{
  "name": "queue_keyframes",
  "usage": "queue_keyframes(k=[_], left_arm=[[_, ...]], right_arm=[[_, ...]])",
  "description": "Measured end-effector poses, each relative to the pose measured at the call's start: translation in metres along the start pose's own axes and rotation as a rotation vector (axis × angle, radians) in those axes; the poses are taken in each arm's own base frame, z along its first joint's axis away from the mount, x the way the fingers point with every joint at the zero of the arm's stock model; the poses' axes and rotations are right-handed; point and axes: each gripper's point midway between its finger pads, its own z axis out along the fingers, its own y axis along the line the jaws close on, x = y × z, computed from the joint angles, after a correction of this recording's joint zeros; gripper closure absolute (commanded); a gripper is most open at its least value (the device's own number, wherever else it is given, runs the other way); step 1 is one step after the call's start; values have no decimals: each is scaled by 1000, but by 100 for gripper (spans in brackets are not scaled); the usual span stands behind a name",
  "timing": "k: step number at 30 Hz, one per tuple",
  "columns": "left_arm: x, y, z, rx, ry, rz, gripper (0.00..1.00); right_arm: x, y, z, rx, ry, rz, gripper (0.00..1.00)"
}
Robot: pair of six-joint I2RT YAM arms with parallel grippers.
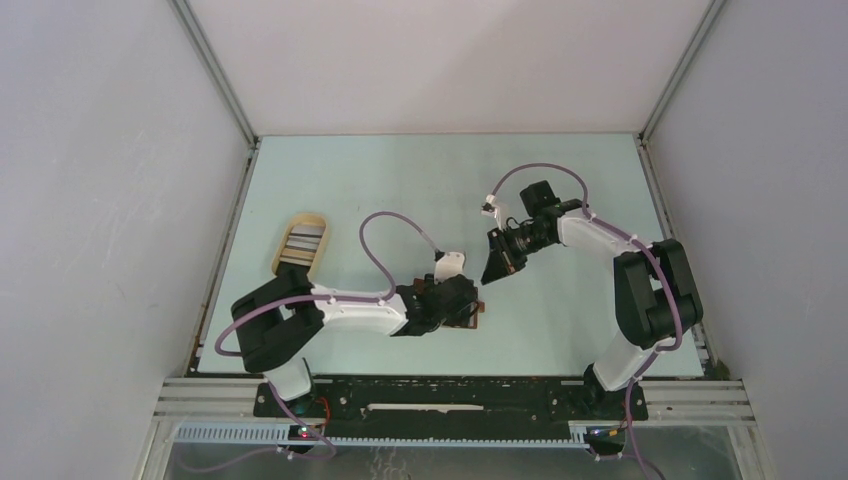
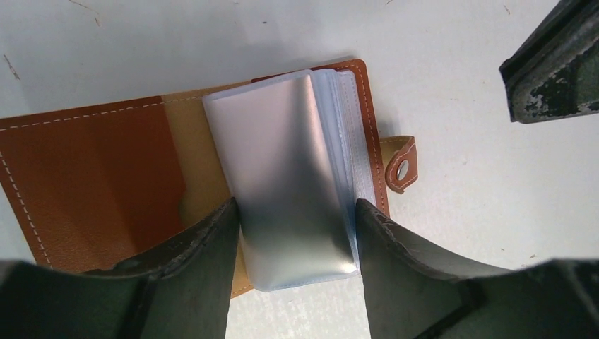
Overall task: Put the credit cards into the card holder
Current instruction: Open the card holder at the center of the board.
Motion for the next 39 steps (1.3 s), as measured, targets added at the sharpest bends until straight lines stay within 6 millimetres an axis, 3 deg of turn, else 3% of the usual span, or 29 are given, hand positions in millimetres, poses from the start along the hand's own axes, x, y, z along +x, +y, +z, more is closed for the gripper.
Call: queue_keyframes(k=[7, 14, 39], left_arm=[[-1, 1, -1, 41, -18, -38, 62], [-2, -1, -1, 100, -33, -82, 57], [-6, -15, 0, 244, -39, -158, 53]], right_arm=[[2, 3, 4, -20, 11, 2, 78], [8, 0, 10, -34, 36, 30, 72], [22, -14, 30, -64, 102, 105, 76]])
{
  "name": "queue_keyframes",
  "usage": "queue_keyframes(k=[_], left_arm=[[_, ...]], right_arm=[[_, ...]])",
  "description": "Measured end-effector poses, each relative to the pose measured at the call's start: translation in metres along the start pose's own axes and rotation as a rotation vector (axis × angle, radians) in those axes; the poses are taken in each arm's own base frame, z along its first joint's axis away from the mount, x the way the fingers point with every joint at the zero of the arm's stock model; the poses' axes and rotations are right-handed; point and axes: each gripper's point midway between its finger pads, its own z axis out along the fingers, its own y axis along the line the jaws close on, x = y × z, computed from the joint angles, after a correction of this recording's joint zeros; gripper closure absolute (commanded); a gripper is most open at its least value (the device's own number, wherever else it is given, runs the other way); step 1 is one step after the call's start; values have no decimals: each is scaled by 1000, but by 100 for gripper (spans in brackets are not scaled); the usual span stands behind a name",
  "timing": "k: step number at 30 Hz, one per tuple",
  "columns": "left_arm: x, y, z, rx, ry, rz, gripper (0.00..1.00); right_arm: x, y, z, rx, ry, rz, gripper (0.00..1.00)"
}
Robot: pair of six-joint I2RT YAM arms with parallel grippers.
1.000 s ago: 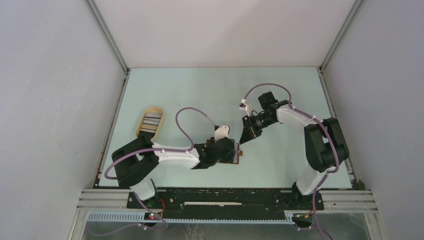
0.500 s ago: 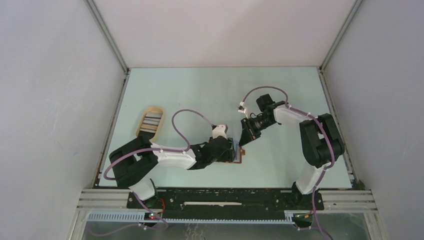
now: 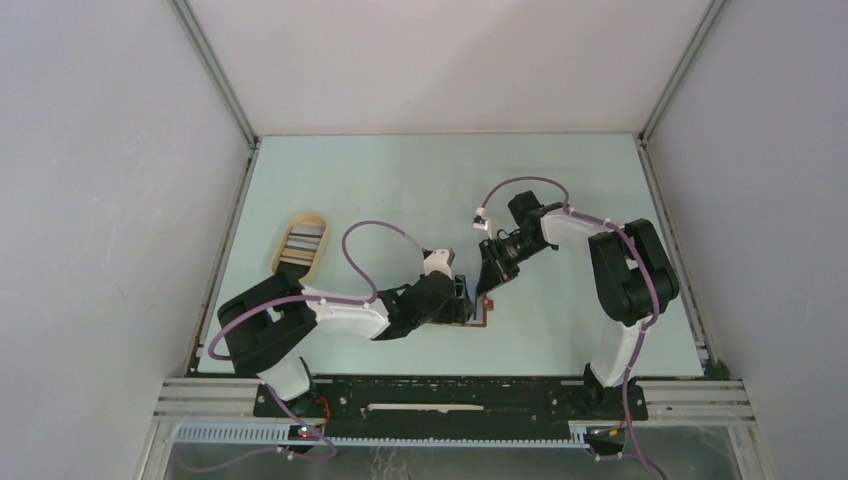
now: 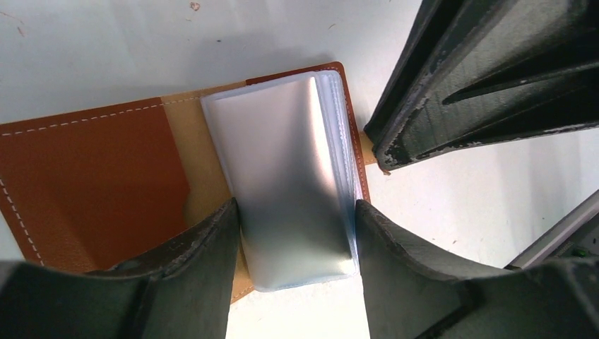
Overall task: Put the credit cards into the card holder
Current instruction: Open the card holder at the center of the board.
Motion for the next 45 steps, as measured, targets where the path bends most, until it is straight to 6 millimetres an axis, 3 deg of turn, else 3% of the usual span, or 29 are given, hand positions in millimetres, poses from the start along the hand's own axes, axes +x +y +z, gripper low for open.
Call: queue_keyframes(k=[6, 26, 32, 45], left_arm=[[0, -1, 0, 17, -3, -8, 53], [0, -2, 0, 58, 0, -33, 53], [0, -2, 0, 70, -5, -38, 44], [0, -2, -1, 90, -5, -46, 40]], right_arm=[[-2, -2, 4, -3, 11, 8, 78], [-2, -11, 7, 21, 30, 43, 69], [-1, -13, 7, 35, 35, 43, 69], [3, -22, 11, 93, 62, 36, 69]])
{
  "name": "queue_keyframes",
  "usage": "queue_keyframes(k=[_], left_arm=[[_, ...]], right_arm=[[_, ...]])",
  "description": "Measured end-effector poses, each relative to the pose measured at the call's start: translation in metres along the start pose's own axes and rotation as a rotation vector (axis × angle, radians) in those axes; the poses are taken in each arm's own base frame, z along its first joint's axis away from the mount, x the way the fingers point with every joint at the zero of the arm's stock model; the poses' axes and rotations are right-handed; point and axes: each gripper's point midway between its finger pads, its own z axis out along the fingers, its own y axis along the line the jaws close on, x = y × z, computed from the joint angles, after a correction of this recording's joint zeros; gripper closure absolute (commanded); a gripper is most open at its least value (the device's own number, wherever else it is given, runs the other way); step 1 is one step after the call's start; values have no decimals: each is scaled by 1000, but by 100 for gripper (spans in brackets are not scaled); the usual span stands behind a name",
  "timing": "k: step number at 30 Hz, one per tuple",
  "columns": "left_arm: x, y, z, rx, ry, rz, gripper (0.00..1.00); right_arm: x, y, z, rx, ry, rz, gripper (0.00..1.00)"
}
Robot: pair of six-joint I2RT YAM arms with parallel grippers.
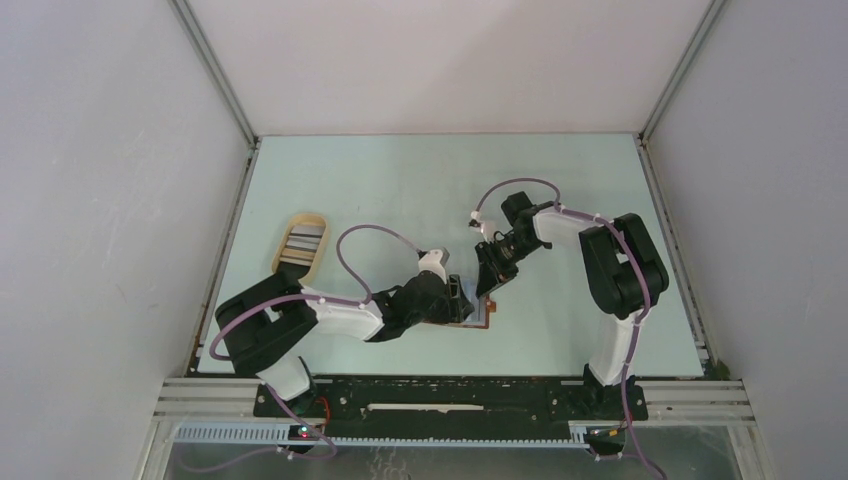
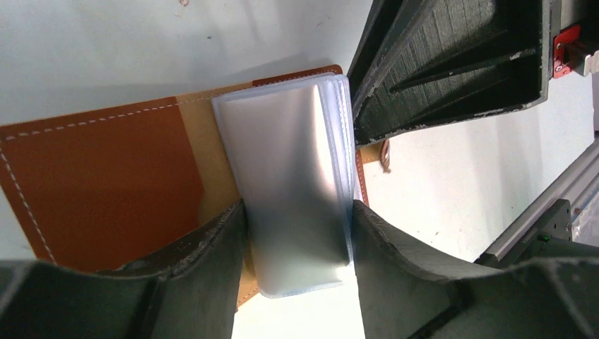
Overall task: Put the credit cards into the card holder
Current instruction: Open the card holder at the center of the board.
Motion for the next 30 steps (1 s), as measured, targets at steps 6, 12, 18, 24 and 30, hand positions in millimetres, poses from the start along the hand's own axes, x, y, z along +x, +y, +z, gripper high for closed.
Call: queue_keyframes(k=[6, 12, 18, 24, 30], left_arm=[[2, 0, -1, 10, 11, -13, 39], [2, 2, -1, 8, 13, -23, 44], [4, 4, -2, 7, 13, -45, 50], [5, 4, -2, 7, 11, -57, 51], [7, 6, -5, 21, 8, -77, 54]], right_arm=[[1, -3, 1, 25, 7, -8, 69], [1, -4, 1, 30, 9, -11, 68], [-2, -5, -5, 56, -6, -40, 60], [-15, 4, -32, 94, -77, -129, 54], [-23, 25, -44, 60, -130, -201, 70]])
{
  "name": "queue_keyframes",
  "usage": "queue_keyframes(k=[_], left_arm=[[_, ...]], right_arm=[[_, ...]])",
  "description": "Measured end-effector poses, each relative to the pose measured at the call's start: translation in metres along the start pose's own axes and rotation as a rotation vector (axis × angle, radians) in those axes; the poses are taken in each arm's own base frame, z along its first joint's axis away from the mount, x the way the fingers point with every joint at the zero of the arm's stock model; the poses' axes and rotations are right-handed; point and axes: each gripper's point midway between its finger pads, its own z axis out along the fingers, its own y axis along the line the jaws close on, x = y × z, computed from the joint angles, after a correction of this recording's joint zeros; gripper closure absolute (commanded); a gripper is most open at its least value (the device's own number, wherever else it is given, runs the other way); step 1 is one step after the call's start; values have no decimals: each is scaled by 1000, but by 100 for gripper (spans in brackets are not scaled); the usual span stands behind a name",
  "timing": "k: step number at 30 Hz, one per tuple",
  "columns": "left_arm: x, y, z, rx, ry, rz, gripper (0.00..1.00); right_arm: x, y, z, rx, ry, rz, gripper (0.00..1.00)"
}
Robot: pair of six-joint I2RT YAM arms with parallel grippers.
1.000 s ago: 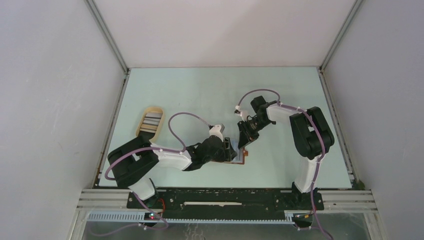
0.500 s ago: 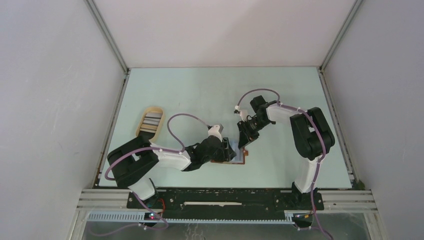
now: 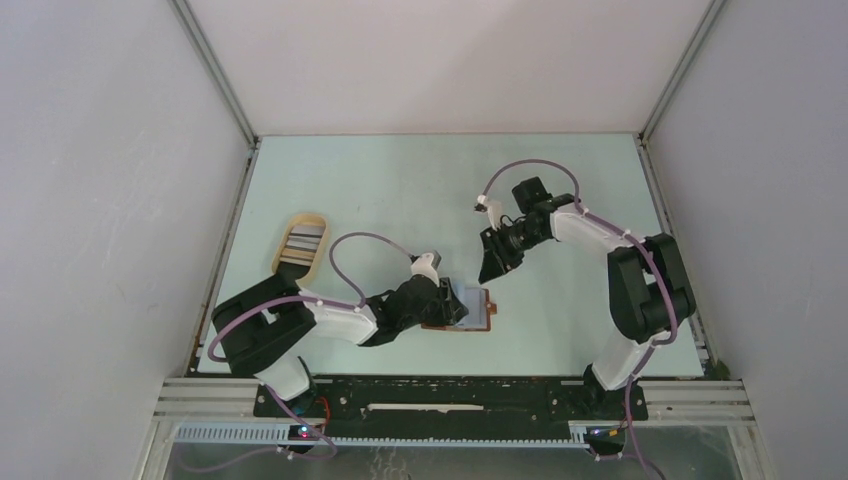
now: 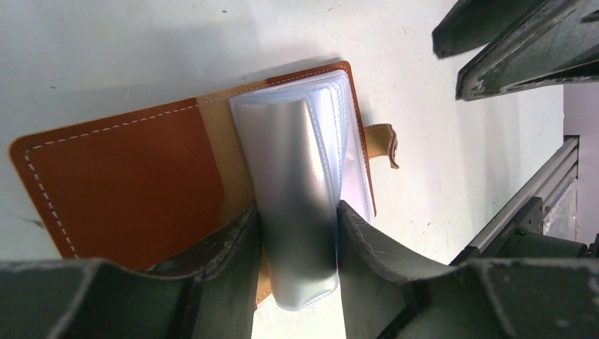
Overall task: Put the credit cards into the card holder
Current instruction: Open the card holder at the center of the board.
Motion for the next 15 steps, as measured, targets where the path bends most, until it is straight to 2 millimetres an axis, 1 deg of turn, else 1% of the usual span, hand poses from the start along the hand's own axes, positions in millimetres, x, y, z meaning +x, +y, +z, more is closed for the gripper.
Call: queue_keyframes(k=[3, 6, 10, 15], left_arm=[[1, 1, -1, 15, 0, -14, 55], [1, 0, -2, 35, -2, -30, 54], [2, -1, -3, 57, 3, -39, 52], [5, -8, -5, 102, 18, -43, 42]], right_arm=[[4, 3, 10, -41, 18, 27, 84], [14, -2, 24, -70, 60, 85, 90], [26, -6, 39, -89, 109, 145, 92], [26, 3, 49, -112, 131, 145, 92]])
